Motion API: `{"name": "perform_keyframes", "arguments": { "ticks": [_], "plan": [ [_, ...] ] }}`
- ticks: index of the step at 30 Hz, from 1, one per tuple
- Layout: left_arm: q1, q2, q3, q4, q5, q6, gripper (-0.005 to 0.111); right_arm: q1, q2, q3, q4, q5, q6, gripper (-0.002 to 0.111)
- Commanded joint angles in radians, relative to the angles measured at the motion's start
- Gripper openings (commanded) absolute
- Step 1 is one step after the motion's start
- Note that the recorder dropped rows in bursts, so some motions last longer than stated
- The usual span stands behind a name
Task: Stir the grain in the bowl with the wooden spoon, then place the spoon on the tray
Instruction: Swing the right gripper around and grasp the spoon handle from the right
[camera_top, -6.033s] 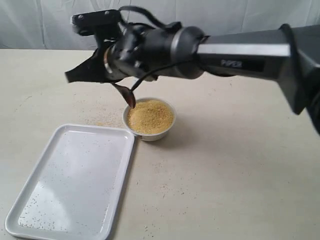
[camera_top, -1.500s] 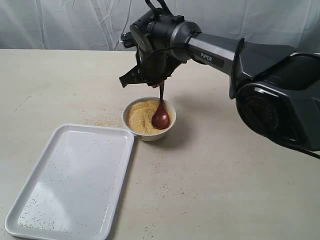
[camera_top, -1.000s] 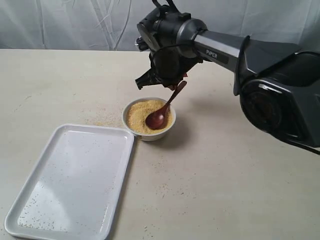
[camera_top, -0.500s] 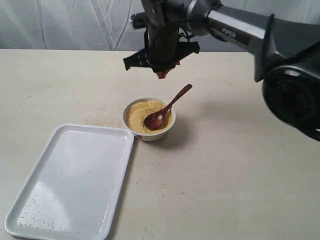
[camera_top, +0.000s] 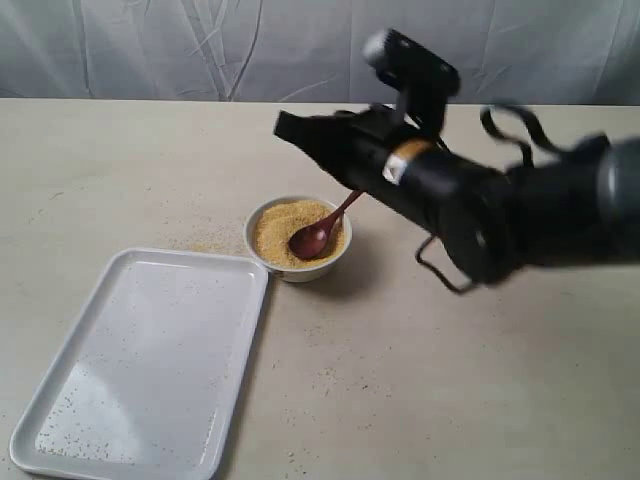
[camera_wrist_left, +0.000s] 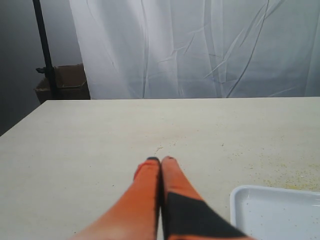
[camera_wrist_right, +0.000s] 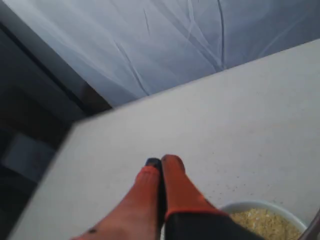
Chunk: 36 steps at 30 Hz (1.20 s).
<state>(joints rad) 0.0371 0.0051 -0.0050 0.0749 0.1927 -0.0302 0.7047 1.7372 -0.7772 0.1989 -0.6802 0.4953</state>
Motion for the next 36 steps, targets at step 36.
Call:
{"name": "perform_keyframes", "arguments": {
  "ticks": [36],
  "plan": [
    [0.001,-0.005,0.005,-0.003,-0.012,-0.003,0.000,-0.298,0.386,-0.157,-0.539,-0.010,0.760,0.043]
  ]
}}
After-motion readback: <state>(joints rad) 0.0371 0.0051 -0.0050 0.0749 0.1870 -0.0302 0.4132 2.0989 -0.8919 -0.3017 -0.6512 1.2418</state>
